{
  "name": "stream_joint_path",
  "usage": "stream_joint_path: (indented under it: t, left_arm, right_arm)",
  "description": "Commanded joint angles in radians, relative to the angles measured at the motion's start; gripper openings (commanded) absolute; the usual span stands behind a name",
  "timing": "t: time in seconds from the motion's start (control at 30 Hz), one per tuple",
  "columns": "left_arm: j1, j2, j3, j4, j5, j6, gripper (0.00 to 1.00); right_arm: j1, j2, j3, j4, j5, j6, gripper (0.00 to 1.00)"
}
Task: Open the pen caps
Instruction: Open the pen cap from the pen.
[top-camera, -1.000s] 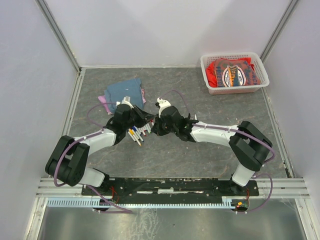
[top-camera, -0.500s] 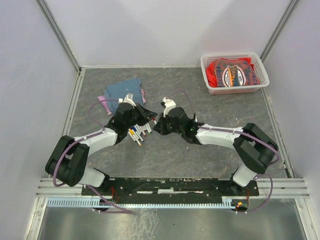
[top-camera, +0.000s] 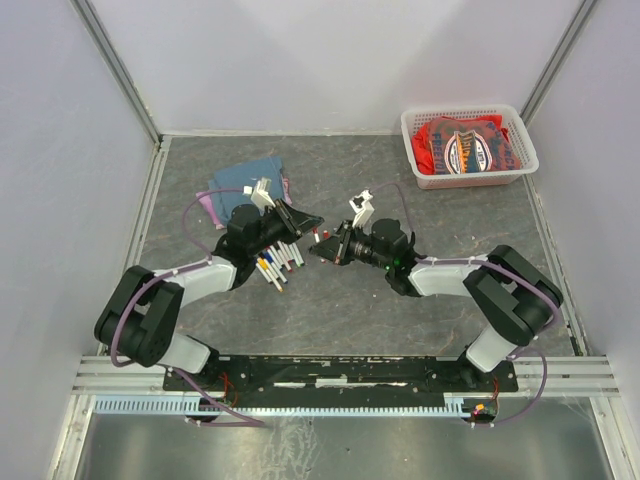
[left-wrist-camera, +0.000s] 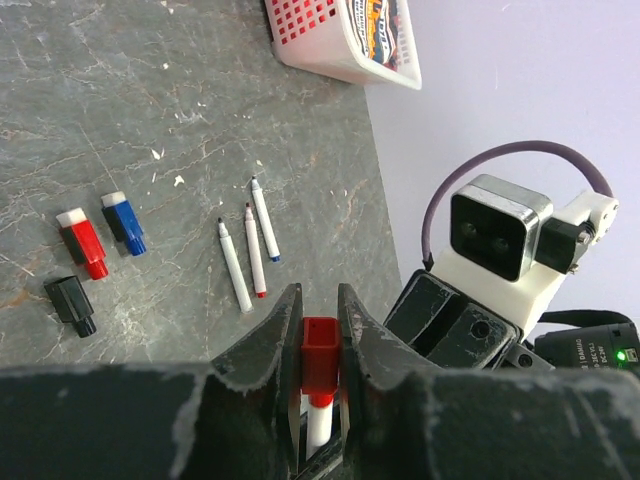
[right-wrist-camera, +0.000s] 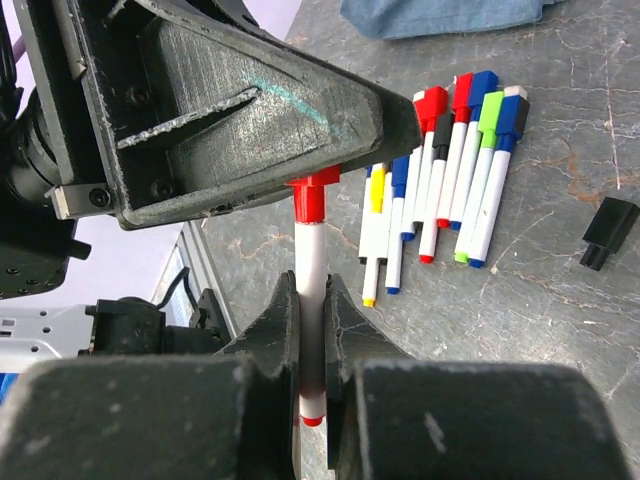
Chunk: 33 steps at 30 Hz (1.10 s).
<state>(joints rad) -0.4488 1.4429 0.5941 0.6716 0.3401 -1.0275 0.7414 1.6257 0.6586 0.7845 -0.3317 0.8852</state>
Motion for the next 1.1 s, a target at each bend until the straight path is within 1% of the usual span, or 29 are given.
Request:
stream_joint_path:
  t: [0.0,0.07,0.2,0.3,0.4,0.5,0.57,0.63,0.7,0.8,0.87,0.9,0.93,1.07]
  left_arm:
    - [0.026,0.021,-0.004,0.15,-0.019,-0.014,0.03]
    - [0.028,0.034,-0.009,0.185,-0.008,-0.035,0.03]
    - [0.028,0.076,-0.013,0.289,0.039,-0.077,0.03]
    - [0.028,0.095,-0.011,0.345,0.072,-0.095,0.03]
    - [0.028,0.099,-0.006,0.373,0.101,-0.092,0.03]
    - [0.028,0.102,0.003,0.369,0.122,-0.088,0.03]
    - [0.027,0.094,0.012,0.312,0.11,-0.077,0.03]
    - [0.027,0.077,0.022,0.22,0.075,-0.058,0.03]
    - [0.026,0.054,0.04,0.077,0.018,-0.032,0.03]
    - [0.016,0.017,0.093,-0.193,-0.123,0.009,0.03]
    - [-0.004,-0.007,0.132,-0.371,-0.254,0.025,0.03]
    - [-0.015,-0.021,0.143,-0.434,-0.317,0.02,0.03]
    - [-0.024,-0.031,0.145,-0.473,-0.358,0.005,0.03]
    - [-0.064,-0.042,0.153,-0.521,-0.464,-0.054,0.03]
  right_arm:
    - [-0.008,0.014,-0.027,0.086,-0.035,0.033,0.01]
    - [-0.016,0.021,-0.039,0.113,-0.048,0.044,0.01]
    - [-0.045,0.075,-0.058,0.291,-0.117,0.136,0.01]
    - [-0.047,0.093,-0.054,0.362,-0.147,0.169,0.01]
    - [-0.049,0.099,-0.05,0.386,-0.169,0.183,0.01]
    - [-0.052,0.088,-0.047,0.363,-0.169,0.169,0.01]
    - [-0.052,0.059,-0.04,0.263,-0.15,0.117,0.01]
    - [-0.051,0.003,-0.03,0.099,-0.104,0.014,0.01]
    - [-0.049,-0.061,-0.011,-0.094,-0.029,-0.087,0.01]
    - [-0.024,-0.154,0.052,-0.408,0.143,-0.238,0.01]
    - [0.008,-0.196,0.103,-0.562,0.27,-0.305,0.01]
    - [0.027,-0.204,0.131,-0.626,0.331,-0.333,0.01]
    - [0.049,-0.208,0.165,-0.675,0.394,-0.359,0.01]
    - [0.148,-0.175,0.251,-0.819,0.614,-0.442,0.01]
